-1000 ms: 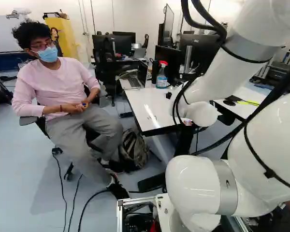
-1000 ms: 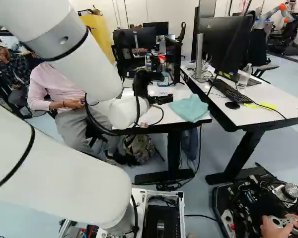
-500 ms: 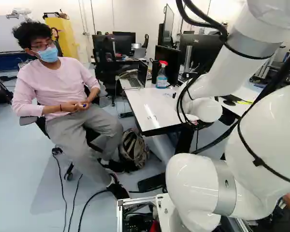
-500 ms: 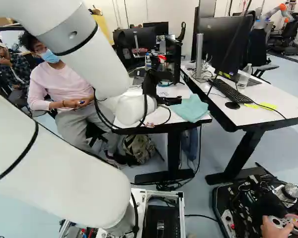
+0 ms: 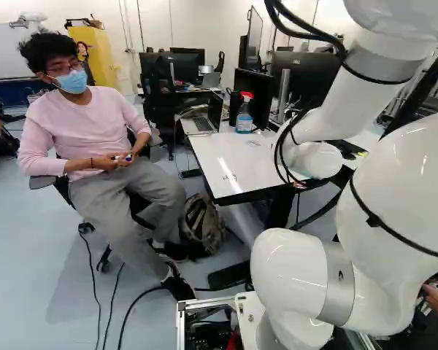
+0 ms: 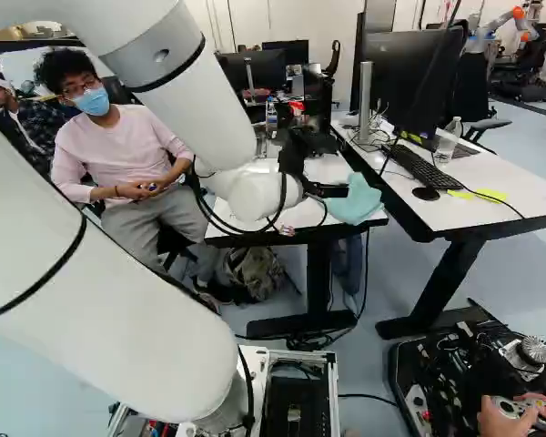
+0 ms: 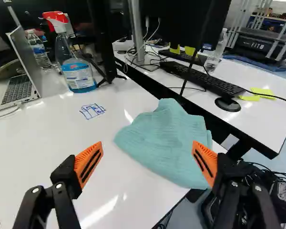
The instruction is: Clean the table with the green towel
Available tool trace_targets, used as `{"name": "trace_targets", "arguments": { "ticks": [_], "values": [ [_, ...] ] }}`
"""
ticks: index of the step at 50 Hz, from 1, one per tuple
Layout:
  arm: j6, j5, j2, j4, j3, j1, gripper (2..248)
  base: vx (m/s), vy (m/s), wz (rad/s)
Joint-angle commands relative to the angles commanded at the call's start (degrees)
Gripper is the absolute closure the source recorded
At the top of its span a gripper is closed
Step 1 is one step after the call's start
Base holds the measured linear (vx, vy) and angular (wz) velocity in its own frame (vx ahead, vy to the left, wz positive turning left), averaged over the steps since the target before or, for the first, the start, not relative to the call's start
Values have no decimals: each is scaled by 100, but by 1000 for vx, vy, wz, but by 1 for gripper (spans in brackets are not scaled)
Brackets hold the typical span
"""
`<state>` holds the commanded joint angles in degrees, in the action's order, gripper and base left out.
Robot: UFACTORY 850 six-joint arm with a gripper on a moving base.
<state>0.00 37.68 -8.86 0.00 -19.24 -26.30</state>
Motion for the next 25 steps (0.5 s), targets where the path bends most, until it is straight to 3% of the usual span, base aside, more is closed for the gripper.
{"name": "trace_targets", "arguments": {
  "ticks": [25],
  "values": [
    [0,-455,617,0,-588,-363,3,0,0,0]
  ]
}}
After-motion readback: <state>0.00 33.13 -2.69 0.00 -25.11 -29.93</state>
